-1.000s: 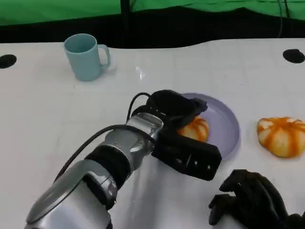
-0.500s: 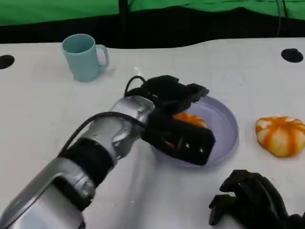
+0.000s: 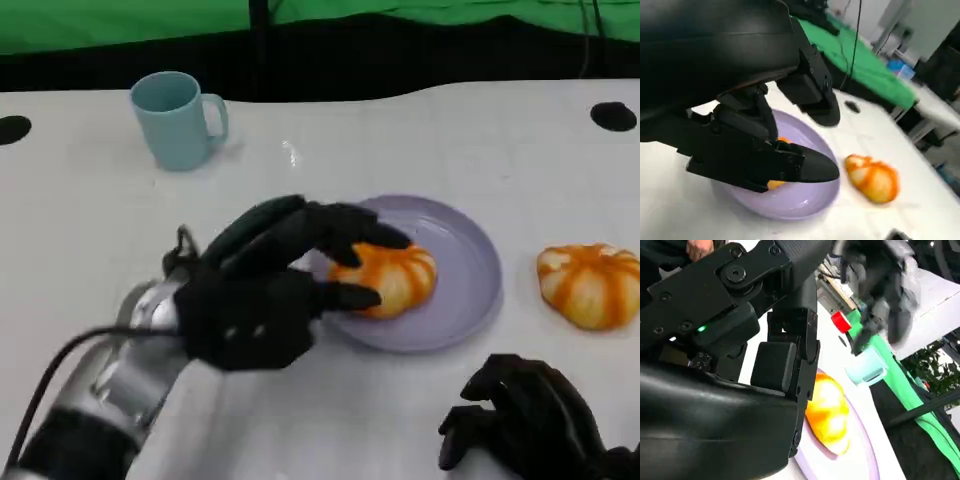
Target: Grasp the bread from the table and place it into the plate.
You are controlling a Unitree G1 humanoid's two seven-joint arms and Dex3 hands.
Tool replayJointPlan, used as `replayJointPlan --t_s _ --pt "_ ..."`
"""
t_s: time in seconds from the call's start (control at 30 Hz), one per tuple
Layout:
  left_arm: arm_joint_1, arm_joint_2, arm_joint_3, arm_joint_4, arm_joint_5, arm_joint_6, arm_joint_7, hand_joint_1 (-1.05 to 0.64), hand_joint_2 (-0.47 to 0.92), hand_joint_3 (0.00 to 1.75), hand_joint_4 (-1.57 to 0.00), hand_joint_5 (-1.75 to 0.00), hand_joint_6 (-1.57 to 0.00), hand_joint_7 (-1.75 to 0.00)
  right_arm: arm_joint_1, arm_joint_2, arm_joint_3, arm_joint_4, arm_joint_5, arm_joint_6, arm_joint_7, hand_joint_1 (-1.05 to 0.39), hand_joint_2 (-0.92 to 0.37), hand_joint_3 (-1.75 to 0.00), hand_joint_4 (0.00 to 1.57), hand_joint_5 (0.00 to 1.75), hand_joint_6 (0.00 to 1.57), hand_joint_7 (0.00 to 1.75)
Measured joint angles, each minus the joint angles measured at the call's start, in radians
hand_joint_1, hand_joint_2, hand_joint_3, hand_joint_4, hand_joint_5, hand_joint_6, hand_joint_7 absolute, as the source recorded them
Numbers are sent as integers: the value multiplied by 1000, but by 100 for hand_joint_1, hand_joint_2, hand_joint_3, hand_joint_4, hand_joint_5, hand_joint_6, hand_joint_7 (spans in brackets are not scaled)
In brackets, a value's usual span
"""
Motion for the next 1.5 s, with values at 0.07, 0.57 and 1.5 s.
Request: replayJointPlan --t_s 0.07,0.57,1.5 --pt "40 -24 39 34 -75 -89 7 -62 92 39 -65 -171 -62 -133 0 2 1 -1 0 0 0 -105 -72 0 157 74 157 39" --pt "369 -123 164 -171 -584 21 -264 -67 92 37 -75 -175 -58 -175 26 0 4 -31 2 6 1 -103 -73 -1 157 73 157 36" --pt "559 -161 302 -312 -837 459 -446 -72 92 24 -91 -175 -68 -175 29 -4 -3 -49 9 26 3 -103 -72 0 157 70 157 33"
